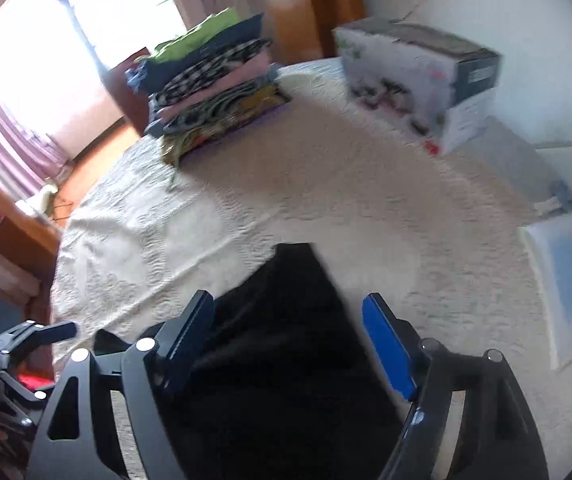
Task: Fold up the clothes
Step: 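Move both open grippers to the folded edge of the black shirt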
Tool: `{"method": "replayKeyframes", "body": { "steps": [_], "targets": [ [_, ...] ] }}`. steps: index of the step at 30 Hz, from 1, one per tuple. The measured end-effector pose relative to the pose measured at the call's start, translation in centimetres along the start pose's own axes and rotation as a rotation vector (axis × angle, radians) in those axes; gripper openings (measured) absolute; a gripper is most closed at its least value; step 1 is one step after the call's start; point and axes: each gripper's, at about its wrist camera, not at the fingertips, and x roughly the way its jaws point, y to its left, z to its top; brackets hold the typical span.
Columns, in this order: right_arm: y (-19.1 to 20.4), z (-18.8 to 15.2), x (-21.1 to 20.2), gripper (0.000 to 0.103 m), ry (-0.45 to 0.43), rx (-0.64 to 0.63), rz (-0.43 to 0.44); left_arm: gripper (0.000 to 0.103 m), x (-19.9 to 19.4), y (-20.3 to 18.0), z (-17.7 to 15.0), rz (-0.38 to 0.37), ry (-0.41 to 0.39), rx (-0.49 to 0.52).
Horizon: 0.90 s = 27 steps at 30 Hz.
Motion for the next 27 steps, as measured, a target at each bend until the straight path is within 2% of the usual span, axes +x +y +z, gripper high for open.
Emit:
{"method": "replayKeyframes", "body": {
  "steps": [6, 9, 12, 16, 21, 27],
  "targets": [
    [-4.0, -6.1, -5.0, 0.077, 0.02, -0.022, -0.065, 0.103, -0.4, -4.4, -3.2, 0.024, 0.038, 0.088],
    [-6.7, -10.4, -7.4, 0.077, 0.035, -0.021, -0.083, 0.103, 0.0, -7.9, -6.5, 0.06, 0.06, 0.116],
    [-9.3, -14.4, -9.4, 0.077, 0.05, -0.018, -0.093, 0.103, 0.2, -10.9, -10.6, 0.061, 0.09, 0.092],
    [-10.8, -18.7, -11.0, 0.077, 0.053, -0.093, -0.05, 0.103, 0.1, -14.3, -15.6, 0.074, 0.104, 0.043],
    [-11.9, -21.0, -10.9, 0.077, 0.067, -0.148, 0.012, 0.103, 0.6, -17.9, -19.1, 0.137, 0.099, 0.004],
    [-12.5, -21.1, -8.9, 0.077, 0.08, -0.199, 0.09, 0.103, 1.7, -20.0, -19.6, 0.252, 0.054, -0.032]
  ]
}}
